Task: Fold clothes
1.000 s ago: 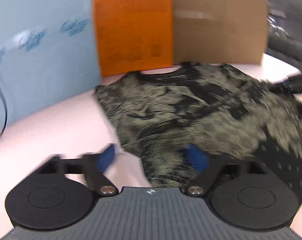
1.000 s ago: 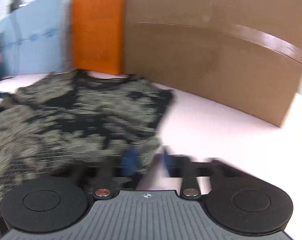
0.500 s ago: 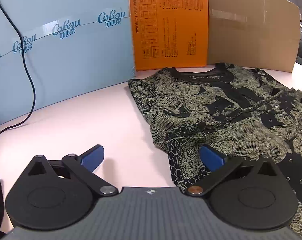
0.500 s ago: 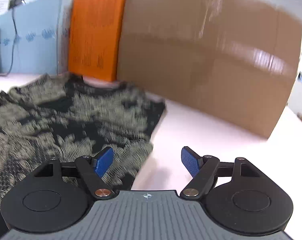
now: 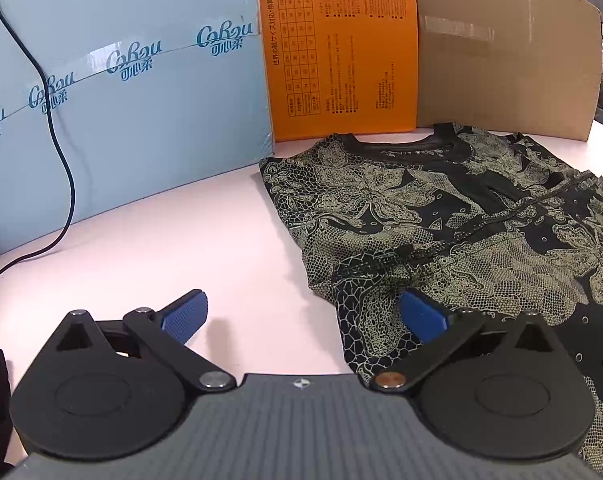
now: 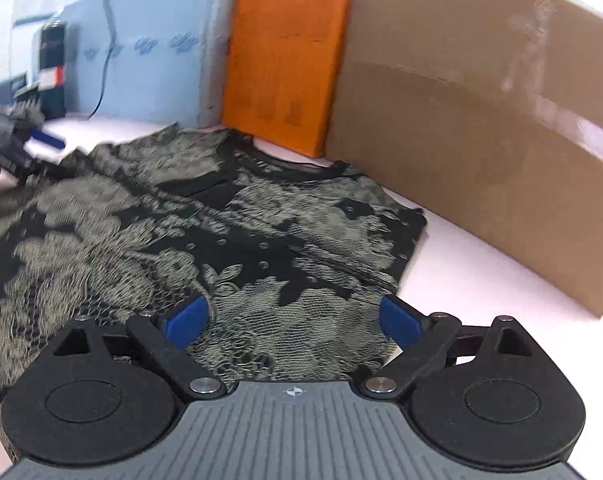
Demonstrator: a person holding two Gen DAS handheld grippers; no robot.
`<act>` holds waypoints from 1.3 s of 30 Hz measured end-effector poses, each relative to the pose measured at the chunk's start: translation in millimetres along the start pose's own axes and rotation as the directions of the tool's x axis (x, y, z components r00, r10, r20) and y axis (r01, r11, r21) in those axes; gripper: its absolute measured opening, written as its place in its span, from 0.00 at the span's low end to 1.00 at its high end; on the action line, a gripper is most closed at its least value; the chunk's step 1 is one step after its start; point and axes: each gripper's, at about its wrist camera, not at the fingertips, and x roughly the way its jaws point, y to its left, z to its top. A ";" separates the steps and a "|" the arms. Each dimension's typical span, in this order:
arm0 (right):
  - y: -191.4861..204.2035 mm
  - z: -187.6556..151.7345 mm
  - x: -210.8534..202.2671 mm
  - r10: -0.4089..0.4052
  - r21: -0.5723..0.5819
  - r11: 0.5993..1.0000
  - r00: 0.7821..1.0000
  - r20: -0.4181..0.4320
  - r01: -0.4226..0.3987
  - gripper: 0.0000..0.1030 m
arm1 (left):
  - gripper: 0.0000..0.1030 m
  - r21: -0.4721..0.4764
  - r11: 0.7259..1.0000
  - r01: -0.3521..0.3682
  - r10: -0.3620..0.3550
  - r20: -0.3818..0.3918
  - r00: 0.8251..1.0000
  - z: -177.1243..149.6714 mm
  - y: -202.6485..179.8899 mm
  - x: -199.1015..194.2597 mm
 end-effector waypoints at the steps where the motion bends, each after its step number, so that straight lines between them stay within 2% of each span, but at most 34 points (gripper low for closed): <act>1: -2.3 -0.7 -2.9 0.004 0.014 1.000 1.000 0.020 -0.005 0.90 | 1.00 -0.002 1.000 0.002 -0.002 -0.001 1.000 0.1 0.3 0.1; 6: -8.2 -4.1 -17.9 -0.007 0.055 0.998 0.993 0.115 0.001 0.90 | 1.00 -0.022 0.999 0.023 -0.023 0.006 1.000 -0.5 3.6 -1.5; 10: -19.4 -3.3 -18.3 -0.010 0.130 0.992 0.991 0.131 -0.007 0.90 | 1.00 -0.067 0.996 0.054 -0.051 0.034 0.998 -1.7 11.1 -5.5; 13: -29.1 -5.7 -20.3 -0.038 0.204 0.979 0.989 0.143 0.008 0.93 | 1.00 -0.091 0.992 0.086 -0.078 0.088 0.993 -2.9 15.9 -13.8; 16: -44.3 -10.5 -22.6 -0.110 0.316 0.947 0.985 0.135 0.062 0.97 | 1.00 -0.128 0.985 0.115 -0.093 0.165 0.982 -2.7 22.5 -25.8; 18: -56.0 -14.0 -22.6 -0.131 0.392 0.917 0.984 0.119 0.075 0.97 | 1.00 -0.190 0.970 0.153 -0.113 0.205 0.972 -0.2 29.9 -31.3; 20: -67.7 -16.4 -19.6 -0.111 0.457 0.888 0.989 0.096 0.055 0.97 | 1.00 -0.255 0.946 0.198 -0.150 0.195 0.969 7.0 37.5 -29.6; 22: -78.0 -13.6 -13.5 -0.076 0.499 0.866 0.995 0.069 0.031 0.97 | 1.00 -0.259 0.939 0.228 -0.195 0.147 0.970 20.3 42.4 -23.3; 23: -81.9 -8.4 -9.7 -0.065 0.492 0.870 0.996 0.060 0.027 0.97 | 1.00 -0.238 0.944 0.229 -0.202 0.131 0.971 28.9 43.7 -20.9; 26: -90.6 17.0 3.1 -0.024 0.365 0.931 0.998 0.049 0.005 0.97 | 1.00 -0.165 0.964 0.210 -0.192 0.119 0.974 59.0 46.8 -10.7; 29: -88.5 52.1 26.6 0.011 0.166 0.986 1.000 0.001 -0.011 0.97 | 1.00 -0.107 0.974 0.198 -0.189 0.089 0.978 90.2 47.4 11.1; 31: -82.6 71.7 46.0 0.035 0.015 0.999 0.999 -0.003 -0.035 0.96 | 0.97 -0.070 0.973 0.220 -0.214 0.093 0.973 105.7 45.2 29.4; 32: -79.4 79.7 56.7 0.049 -0.052 0.997 0.999 -0.002 -0.049 0.94 | 0.94 -0.030 0.966 0.258 -0.254 0.094 0.963 111.9 42.1 39.1; 33: -76.8 86.0 68.2 0.061 -0.097 0.993 0.998 -0.001 -0.061 0.93 | 0.86 0.037 0.950 0.309 -0.311 0.091 0.946 116.5 36.7 49.2; 34: -74.7 91.7 79.7 0.073 -0.133 0.988 0.997 -0.002 -0.072 0.87 | 0.78 0.106 0.935 0.339 -0.348 0.083 0.934 119.6 29.1 59.4; 35: -74.0 96.0 91.4 0.084 -0.144 0.986 0.996 -0.008 -0.085 0.79 | 0.73 0.156 0.923 0.353 -0.367 0.070 0.928 121.5 21.2 70.0; 37: -76.4 102.0 114.1 0.111 -0.127 0.985 0.993 -0.034 -0.114 0.69 | 0.59 0.214 0.899 0.381 -0.397 0.032 0.917 122.7 5.9 91.9; 39: -78.9 103.6 131.2 0.120 -0.118 0.985 0.991 -0.053 -0.126 0.63 | 0.57 0.252 0.892 0.375 -0.391 0.015 0.920 123.1 -5.1 109.2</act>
